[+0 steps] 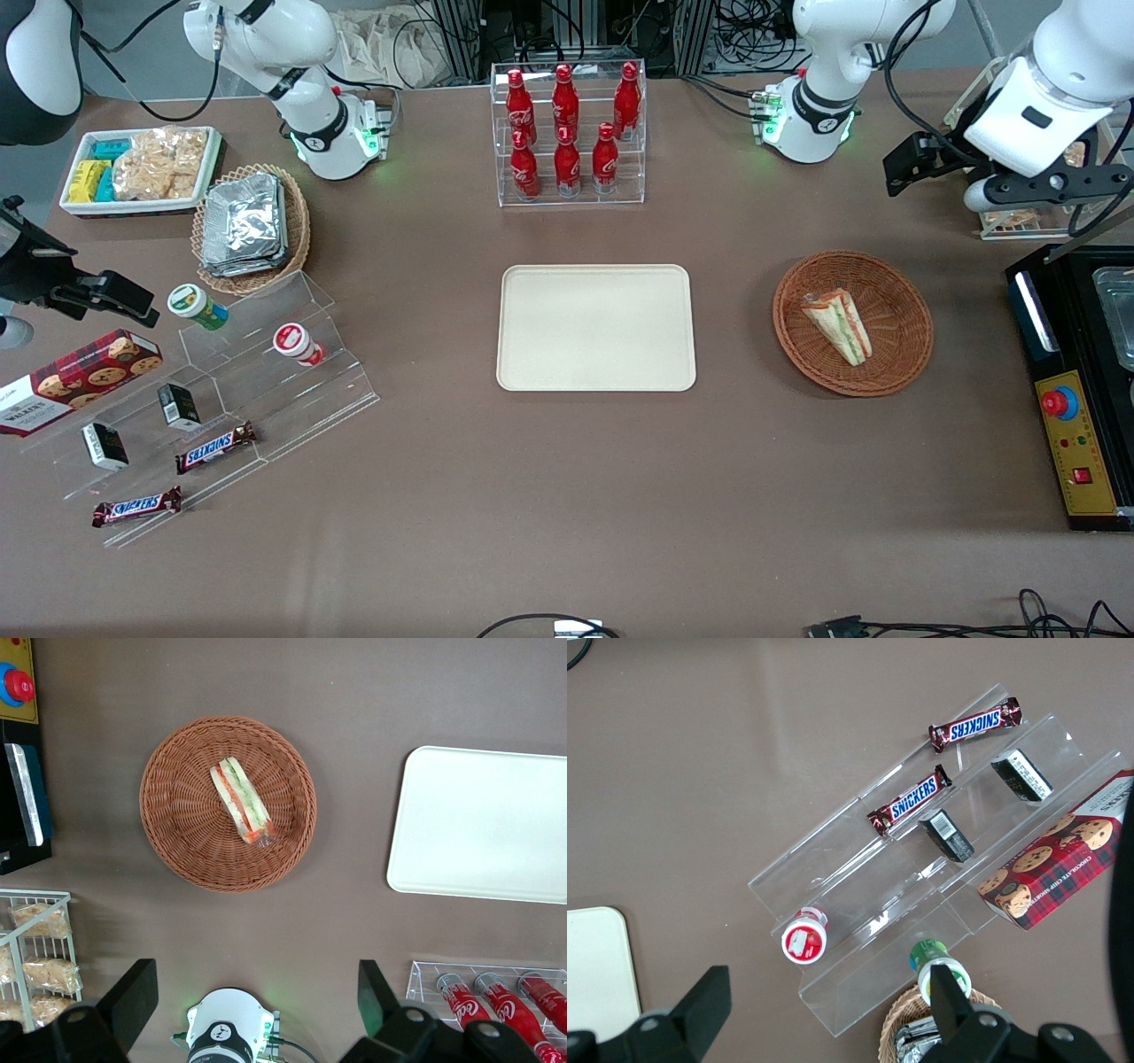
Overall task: Place sandwich from basket to tray
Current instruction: 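Move the left gripper from rest toward the wicker basket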
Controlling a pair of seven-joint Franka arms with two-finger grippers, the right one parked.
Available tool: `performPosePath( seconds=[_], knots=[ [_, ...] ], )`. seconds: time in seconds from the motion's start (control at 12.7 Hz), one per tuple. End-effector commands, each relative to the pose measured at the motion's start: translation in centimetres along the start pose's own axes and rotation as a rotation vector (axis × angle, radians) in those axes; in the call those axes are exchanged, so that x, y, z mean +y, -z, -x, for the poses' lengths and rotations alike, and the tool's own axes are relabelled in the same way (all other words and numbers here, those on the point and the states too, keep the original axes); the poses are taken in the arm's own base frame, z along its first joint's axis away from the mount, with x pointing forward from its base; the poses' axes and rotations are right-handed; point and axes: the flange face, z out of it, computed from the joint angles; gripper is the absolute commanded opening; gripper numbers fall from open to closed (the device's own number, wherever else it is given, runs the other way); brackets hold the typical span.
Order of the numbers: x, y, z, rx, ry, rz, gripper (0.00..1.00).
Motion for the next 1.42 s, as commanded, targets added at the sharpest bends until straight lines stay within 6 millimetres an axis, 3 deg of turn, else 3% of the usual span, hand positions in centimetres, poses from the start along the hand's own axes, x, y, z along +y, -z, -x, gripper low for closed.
performPosePath(
  seconds=[0.0,0.24,0.39,1.03,1.11,1.34],
  knots=[
    [0.7,0.6,0.0,-0.011,-0.015,-0.002,1.00],
    [0.3,0.5,-0.1,-0.014,0.014,-0.004,1.00],
    [-2.5,0.2,-0.9,-0.030,0.057,0.025,1.00],
    [-2.6,-1.0,-1.8,-0.055,0.059,0.017,1.00],
    [-2.5,-1.7,-2.1,-0.073,0.060,0.014,1.00],
    [-2.6,-6.7,-2.8,-0.137,0.099,-0.005,1.00]
  ],
)
